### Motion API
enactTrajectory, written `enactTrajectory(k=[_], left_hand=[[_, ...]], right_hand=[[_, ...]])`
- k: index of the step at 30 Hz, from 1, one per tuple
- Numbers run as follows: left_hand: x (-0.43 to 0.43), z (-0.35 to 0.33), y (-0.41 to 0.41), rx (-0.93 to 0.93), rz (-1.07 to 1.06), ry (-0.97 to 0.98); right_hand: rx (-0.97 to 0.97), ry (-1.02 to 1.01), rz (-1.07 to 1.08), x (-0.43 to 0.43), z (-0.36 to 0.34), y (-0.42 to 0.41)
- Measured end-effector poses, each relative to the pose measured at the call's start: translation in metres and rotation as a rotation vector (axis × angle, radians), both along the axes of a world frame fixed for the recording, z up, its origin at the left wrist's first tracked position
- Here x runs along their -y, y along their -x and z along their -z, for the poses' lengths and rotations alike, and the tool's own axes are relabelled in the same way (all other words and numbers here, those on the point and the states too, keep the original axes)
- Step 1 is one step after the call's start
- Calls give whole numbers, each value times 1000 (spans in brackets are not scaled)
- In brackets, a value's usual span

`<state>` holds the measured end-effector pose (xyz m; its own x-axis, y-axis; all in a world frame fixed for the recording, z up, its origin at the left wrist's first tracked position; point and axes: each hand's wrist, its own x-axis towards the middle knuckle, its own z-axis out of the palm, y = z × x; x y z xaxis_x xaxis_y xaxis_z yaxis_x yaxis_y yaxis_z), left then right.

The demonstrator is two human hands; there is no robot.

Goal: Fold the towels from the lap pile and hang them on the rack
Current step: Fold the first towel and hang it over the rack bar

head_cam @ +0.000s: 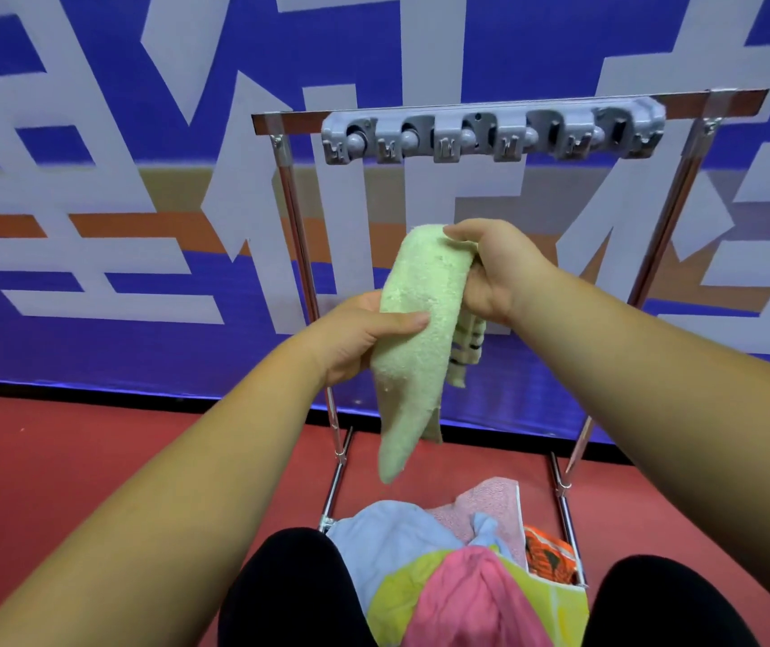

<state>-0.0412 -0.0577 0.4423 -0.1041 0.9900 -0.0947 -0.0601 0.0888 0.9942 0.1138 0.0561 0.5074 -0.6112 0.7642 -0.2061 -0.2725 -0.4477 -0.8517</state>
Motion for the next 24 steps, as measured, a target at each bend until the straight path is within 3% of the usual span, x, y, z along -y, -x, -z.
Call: enactTrajectory(k=[5,9,11,13,14,16,19,24], left_hand=[[-8,-17,-11,82,-3,-80],[-14,-33,-16,88,-9,-41],[-17,-38,-17,67,-24,-12],[-18,-42,-16,48,-41,20],[-18,-45,-16,39,-38,34],[-17,-47,-14,41,-19,52],[-14,-49,-6,59,24,72],[2,-61,7,139,25,101]], right_hand=[[-4,140,-2,-10,11,-7],[218,247,-5,-20,30,-23],[470,66,-90,-20,39,-30],[731,-269,-243,-15,49,-35],[773,-412,-295,-12,52,-36],[699,-600,-314,-6,54,-34],[478,-730,-138,-7,57,-22],[469,-872,39,-2,36,-18]])
